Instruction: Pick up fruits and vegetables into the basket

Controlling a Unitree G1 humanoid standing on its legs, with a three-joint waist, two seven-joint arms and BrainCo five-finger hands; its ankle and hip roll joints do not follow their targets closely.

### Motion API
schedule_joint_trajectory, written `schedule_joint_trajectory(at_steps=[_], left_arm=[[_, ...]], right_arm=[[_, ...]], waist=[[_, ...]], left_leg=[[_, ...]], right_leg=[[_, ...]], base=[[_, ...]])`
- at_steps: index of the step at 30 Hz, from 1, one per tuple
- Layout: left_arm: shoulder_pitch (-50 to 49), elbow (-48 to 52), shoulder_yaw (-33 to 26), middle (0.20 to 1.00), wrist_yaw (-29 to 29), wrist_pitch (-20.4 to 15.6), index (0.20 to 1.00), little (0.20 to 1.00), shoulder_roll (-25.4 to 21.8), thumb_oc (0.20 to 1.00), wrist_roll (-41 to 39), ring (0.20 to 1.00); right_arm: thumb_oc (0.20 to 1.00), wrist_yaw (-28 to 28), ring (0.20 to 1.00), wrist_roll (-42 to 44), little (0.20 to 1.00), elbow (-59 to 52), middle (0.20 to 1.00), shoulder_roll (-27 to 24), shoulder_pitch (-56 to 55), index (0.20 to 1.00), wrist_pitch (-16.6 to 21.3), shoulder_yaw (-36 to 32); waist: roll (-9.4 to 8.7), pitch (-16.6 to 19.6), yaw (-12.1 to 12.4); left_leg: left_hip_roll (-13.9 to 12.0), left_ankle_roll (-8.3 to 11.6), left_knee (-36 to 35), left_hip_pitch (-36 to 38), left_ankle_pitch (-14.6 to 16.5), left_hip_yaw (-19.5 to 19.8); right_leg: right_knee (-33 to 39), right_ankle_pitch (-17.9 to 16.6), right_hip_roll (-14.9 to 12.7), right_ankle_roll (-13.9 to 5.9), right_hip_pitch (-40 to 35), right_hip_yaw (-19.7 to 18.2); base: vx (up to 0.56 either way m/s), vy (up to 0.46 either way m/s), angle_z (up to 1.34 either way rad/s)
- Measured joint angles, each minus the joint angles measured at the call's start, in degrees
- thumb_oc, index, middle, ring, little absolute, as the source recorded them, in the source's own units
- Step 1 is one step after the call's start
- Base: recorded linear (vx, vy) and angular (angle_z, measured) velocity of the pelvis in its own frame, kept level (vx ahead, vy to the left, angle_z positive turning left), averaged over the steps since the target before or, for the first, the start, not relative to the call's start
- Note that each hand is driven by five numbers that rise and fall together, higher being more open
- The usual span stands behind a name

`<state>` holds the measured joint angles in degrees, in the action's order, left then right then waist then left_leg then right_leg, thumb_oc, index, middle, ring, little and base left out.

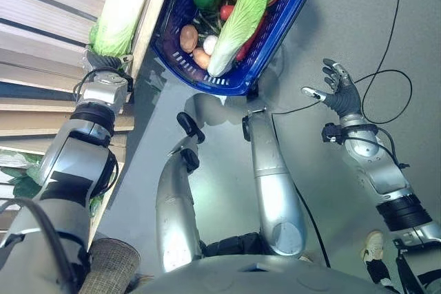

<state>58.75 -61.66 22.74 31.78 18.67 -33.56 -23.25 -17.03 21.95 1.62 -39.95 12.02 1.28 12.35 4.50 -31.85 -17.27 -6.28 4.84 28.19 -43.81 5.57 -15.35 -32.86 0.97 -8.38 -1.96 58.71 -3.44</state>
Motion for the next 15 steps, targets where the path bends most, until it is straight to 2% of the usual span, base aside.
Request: schedule_joint_trajectory(at_steps=[6,11,12,13,15], left_arm=[[1.6,-1.1,1.4,1.0,-0.7,5.1,1.0,1.0,-1.0,1.0,5.9,1.0],[2.2,-2.3,2.4,1.0,-0.3,6.2,1.0,1.0,-1.3,1.0,7.6,1.0],[2.4,-2.5,2.5,0.749,0.0,6.3,0.749,0.749,-1.3,0.749,7.7,0.749],[2.7,-2.8,2.8,0.617,0.2,6.4,0.617,0.617,-1.3,0.617,8.1,0.617],[2.9,-3.0,3.1,0.2,0.1,6.6,0.2,0.2,-1.3,0.2,9.0,0.2]], right_arm=[[1.0,0.1,1.0,1.7,1.0,0.9,1.0,0.0,1.5,1.0,0.1,0.2],[1.0,0.1,1.0,1.7,1.0,2.3,1.0,-0.1,2.3,1.0,0.4,1.4],[1.0,0.1,1.0,1.7,1.0,2.7,1.0,-0.1,2.3,1.0,0.7,1.6],[1.0,0.1,1.0,1.7,1.0,2.8,1.0,-0.1,2.3,1.0,0.9,1.6],[1.0,0.1,1.0,1.8,1.0,2.8,1.0,-0.1,2.3,1.0,1.4,1.6]], waist=[[-0.01,0.0,-0.2],[-0.01,0.0,-0.3],[-0.02,0.0,-0.3],[-0.03,0.0,-0.3],[-0.04,0.0,-0.5]], left_leg=[[-0.7,0.07,1.6,-1.3,0.7,-0.1],[-0.8,0.25,1.8,-1.7,0.9,0.0],[-0.8,0.26,1.8,-1.8,0.9,0.0],[-0.8,0.26,1.8,-1.9,0.9,0.0],[-0.9,0.26,1.8,-1.9,0.9,0.0]], right_leg=[[-0.3,0.1,0.6,-0.19,1.0,-0.4],[-0.3,0.1,1.0,-0.12,1.6,-0.7],[-0.3,0.1,1.0,-0.11,1.8,-0.7],[-0.3,0.0,1.1,-0.07,2.0,-0.7],[-0.3,0.0,1.1,-0.06,2.0,-0.8]], base=[[0.02,0.006,-0.05],[0.01,-0.004,-0.04],[0.0,0.0,0.0],[0.0,0.0,0.0],[0.0,0.0,0.0]])
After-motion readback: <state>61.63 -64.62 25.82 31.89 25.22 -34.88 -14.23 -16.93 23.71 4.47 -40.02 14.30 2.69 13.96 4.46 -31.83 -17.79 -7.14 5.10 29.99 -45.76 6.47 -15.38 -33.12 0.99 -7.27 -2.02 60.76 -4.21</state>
